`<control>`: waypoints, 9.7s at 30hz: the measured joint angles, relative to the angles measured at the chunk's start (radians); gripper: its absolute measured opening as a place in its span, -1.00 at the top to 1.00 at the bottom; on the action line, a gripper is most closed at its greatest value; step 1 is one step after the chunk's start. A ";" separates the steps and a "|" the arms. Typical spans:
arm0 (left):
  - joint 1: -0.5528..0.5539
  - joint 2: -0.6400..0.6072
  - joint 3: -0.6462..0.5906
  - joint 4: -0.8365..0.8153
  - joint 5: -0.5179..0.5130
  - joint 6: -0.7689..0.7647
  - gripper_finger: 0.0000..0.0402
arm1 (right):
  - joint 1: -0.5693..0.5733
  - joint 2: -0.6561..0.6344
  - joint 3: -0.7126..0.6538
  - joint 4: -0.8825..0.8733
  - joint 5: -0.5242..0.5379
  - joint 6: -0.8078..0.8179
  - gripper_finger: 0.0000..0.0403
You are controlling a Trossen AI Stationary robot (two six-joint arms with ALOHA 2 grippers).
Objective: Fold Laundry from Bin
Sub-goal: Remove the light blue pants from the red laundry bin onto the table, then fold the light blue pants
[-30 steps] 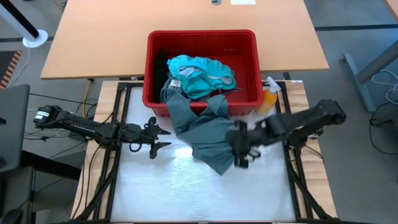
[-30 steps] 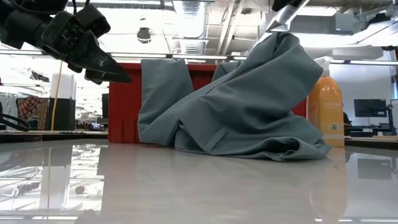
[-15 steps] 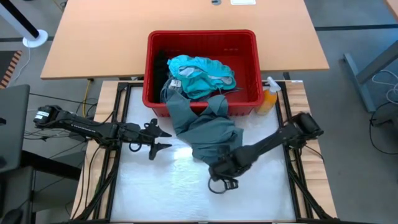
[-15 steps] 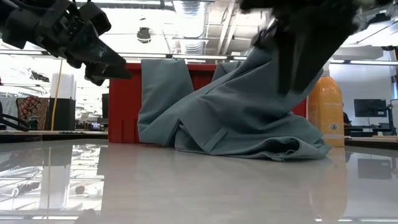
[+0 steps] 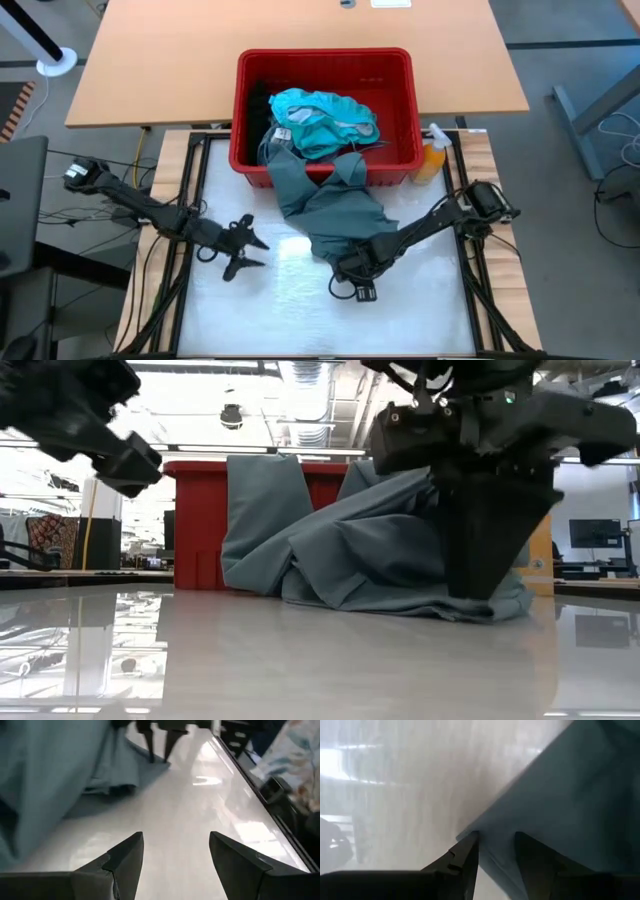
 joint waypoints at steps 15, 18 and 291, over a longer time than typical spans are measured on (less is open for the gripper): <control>-0.192 0.299 0.001 0.244 -0.221 -0.015 -0.08 | 0.063 0.027 0.008 -0.018 -0.063 0.076 0.92; -0.178 0.367 0.001 0.328 -0.229 -0.014 -0.08 | 0.058 -0.006 0.032 -0.001 -0.095 0.080 0.89; 0.059 0.762 0.479 0.135 -0.447 0.343 -0.56 | 0.377 -0.854 0.160 0.490 0.889 -0.794 0.90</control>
